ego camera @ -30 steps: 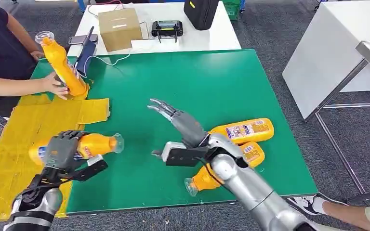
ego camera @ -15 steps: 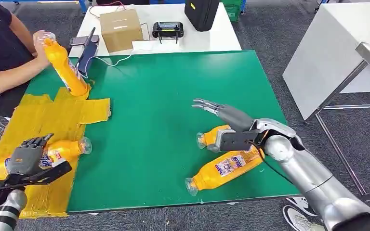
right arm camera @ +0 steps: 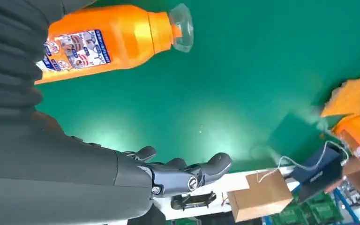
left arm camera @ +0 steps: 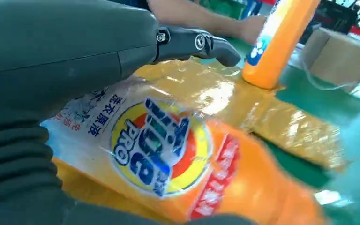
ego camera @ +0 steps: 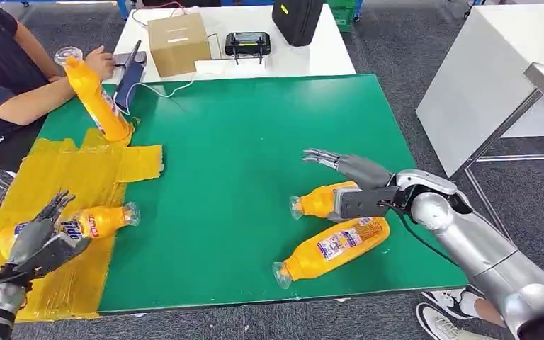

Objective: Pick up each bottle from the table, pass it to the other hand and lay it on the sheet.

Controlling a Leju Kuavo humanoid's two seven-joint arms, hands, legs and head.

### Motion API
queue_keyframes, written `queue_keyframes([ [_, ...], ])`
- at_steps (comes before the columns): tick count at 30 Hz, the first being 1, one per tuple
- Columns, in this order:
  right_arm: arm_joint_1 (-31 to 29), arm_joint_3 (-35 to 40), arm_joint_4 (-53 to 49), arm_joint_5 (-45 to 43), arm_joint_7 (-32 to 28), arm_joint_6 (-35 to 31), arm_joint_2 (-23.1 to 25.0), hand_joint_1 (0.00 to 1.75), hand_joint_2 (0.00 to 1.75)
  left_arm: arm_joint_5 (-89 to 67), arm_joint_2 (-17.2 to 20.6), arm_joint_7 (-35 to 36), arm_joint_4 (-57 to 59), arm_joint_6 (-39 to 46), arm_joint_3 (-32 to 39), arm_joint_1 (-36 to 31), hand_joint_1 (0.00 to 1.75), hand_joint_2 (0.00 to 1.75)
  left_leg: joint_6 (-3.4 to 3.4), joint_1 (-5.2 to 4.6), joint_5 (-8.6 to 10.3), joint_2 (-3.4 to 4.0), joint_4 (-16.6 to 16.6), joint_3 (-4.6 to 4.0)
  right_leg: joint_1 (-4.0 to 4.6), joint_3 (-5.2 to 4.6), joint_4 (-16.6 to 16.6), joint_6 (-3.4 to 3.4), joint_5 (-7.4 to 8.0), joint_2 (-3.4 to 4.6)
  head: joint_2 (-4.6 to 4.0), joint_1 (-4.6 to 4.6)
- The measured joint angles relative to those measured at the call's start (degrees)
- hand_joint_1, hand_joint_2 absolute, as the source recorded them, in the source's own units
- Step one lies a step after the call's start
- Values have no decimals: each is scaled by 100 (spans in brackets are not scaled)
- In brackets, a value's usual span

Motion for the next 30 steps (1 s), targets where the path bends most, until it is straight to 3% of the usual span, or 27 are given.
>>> queue_keyframes([
  [12,-11,556,245,90,-35,-206,-83,0,175,1723,-245,-26,-1035,-1117,223,483,0,0,0,3,0,-1,1,-7,3,-11,-1,0,0,-2,0,2],
  [19,405,840,560,437,-199,-678,-18,0,175,2800,-492,77,-1758,-1615,518,522,0,0,1,3,-1,-2,1,-13,3,-15,-1,0,0,-2,0,0],
  [30,1171,680,203,804,-181,-916,-580,0,175,3219,-638,173,-2230,-1910,862,734,0,0,2,2,-3,-1,1,-20,2,-22,-3,1,-1,-2,0,2],
])
